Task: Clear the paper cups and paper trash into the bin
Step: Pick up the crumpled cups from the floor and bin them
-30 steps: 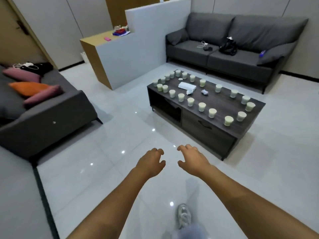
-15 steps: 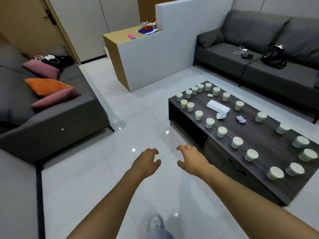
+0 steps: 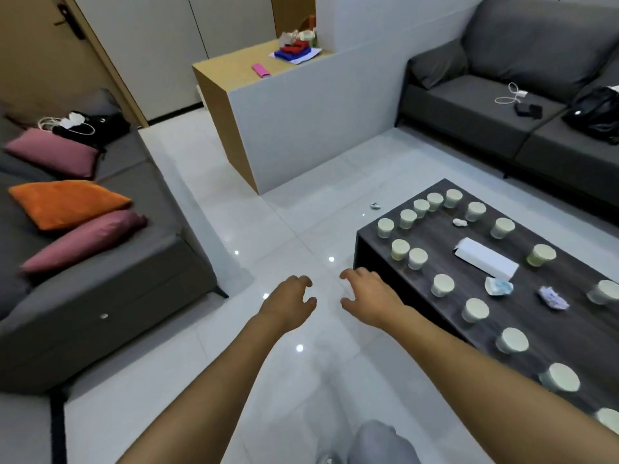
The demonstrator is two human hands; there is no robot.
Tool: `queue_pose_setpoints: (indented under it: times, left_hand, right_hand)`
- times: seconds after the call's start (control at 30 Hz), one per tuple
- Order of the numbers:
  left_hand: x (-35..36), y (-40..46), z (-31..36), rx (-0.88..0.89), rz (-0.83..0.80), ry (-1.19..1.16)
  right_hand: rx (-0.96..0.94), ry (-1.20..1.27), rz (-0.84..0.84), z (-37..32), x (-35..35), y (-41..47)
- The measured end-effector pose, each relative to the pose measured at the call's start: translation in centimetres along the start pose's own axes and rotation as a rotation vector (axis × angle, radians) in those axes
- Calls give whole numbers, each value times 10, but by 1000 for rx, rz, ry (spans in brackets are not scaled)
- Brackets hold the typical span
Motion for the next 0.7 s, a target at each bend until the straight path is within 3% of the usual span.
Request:
queue_pose_setpoints:
  times: [0.43,0.7]
  left_hand:
    - [-126,345,-61,66,-58,52]
    - [-186,530,-83,126,-128,45]
  right_hand:
    - [115,89,-5,2,-112,341]
    - [217,147,-8,12,-175,509]
Point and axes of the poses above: each hand's wrist, its own y-axis towards the middle knuckle, its own x-axis out of the palm, z = x × y, the point moved 2 cm from there along y, towards the middle knuckle, and after that the axes turned 12 degrees about x, right-handed, at the moved point
